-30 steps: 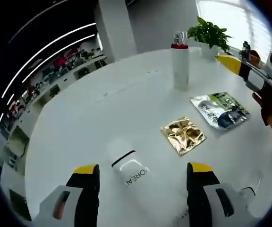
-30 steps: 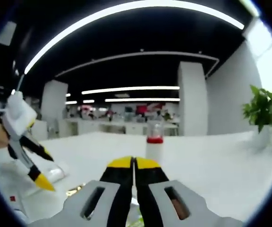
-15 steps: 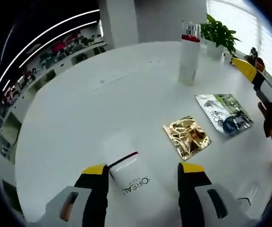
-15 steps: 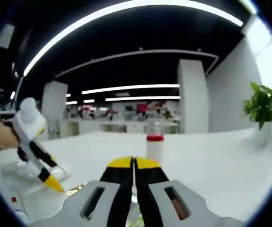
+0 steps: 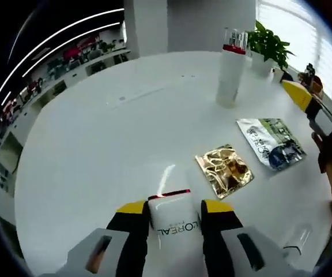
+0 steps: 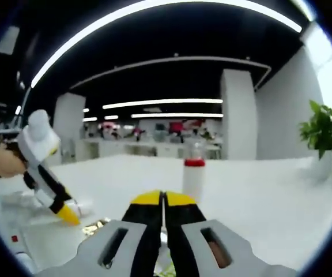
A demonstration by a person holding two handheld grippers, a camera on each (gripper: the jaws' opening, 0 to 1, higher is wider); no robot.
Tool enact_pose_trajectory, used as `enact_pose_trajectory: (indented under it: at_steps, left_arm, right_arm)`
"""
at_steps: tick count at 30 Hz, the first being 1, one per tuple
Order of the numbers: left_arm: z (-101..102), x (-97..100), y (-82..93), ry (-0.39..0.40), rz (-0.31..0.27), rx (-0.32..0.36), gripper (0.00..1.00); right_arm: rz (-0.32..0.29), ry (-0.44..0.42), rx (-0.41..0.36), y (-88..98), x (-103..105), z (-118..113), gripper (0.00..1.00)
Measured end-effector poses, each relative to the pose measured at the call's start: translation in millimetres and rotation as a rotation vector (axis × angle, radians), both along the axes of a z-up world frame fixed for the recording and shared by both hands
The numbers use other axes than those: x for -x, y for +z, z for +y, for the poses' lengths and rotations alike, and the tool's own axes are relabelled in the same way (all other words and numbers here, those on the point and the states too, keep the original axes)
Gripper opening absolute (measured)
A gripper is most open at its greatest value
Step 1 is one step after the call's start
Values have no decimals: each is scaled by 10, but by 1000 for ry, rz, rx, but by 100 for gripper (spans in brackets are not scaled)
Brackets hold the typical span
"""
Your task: Arrange the skincare products in the storage area until every visible bottle or jar stands upright without overlapping.
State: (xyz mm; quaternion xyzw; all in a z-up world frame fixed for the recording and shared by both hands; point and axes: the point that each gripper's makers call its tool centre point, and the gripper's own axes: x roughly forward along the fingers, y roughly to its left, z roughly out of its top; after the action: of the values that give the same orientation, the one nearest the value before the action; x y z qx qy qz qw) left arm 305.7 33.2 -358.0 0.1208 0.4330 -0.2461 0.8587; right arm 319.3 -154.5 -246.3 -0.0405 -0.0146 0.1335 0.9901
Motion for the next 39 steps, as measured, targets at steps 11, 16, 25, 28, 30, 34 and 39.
enact_pose_trajectory:
  at_steps: [11, 16, 25, 28, 30, 34, 39]
  left_arm:
    - [-124, -21, 591, 20, -88, 185, 30]
    - [-191, -13, 895, -3, -201, 242, 29]
    - [-193, -29, 1555, 19, -508, 416, 29]
    - [-178, -41, 1639, 33, -641, 387, 29]
    - [-200, -32, 1666, 28, -722, 368, 30]
    - [-254, -49, 1630, 47, -738, 381, 30]
    - [-385, -42, 1716, 23, -762, 486, 30]
  right_arm:
    - [-1, 8, 6, 28, -10, 14, 0]
    - [1, 11, 17, 14, -14, 34, 0]
    - [-45, 55, 28, 86, 14, 160, 0]
    - [-70, 78, 48, 104, 37, 237, 1]
    - [-74, 122, 47, 104, 55, 320, 1]
    - [-88, 224, 21, 128, 96, 504, 8]
    - [-83, 366, 11, 99, 214, 772, 10]
